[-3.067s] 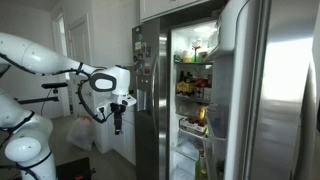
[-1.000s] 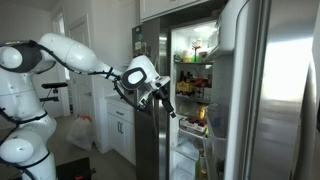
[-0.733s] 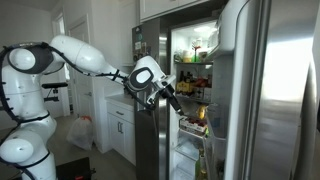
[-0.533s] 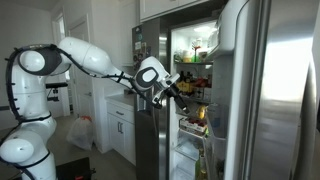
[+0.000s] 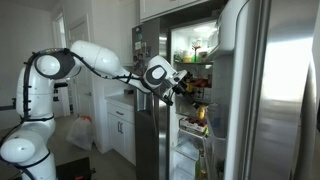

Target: Move the can in the fridge to the right

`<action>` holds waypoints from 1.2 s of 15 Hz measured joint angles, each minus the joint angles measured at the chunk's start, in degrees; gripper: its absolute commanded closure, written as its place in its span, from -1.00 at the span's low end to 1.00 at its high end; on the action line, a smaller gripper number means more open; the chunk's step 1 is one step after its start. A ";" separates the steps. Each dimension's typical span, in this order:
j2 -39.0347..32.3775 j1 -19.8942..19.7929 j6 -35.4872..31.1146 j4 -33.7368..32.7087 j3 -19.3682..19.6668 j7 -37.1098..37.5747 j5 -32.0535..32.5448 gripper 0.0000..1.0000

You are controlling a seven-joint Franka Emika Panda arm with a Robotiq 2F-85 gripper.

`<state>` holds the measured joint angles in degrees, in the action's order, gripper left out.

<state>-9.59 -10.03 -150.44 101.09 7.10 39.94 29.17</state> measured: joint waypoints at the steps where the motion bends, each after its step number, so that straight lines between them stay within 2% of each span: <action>1: -0.66 0.00 0.02 -0.96 0.04 0.00 0.00 -1.00; 16: -10.72 0.00 2.87 -14.78 1.96 0.02 0.03 -1.00; 18: -12.77 1.48 3.26 -17.16 3.82 -0.01 -0.99 -1.00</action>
<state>-22.37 -8.55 -147.18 83.92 10.92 39.92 28.17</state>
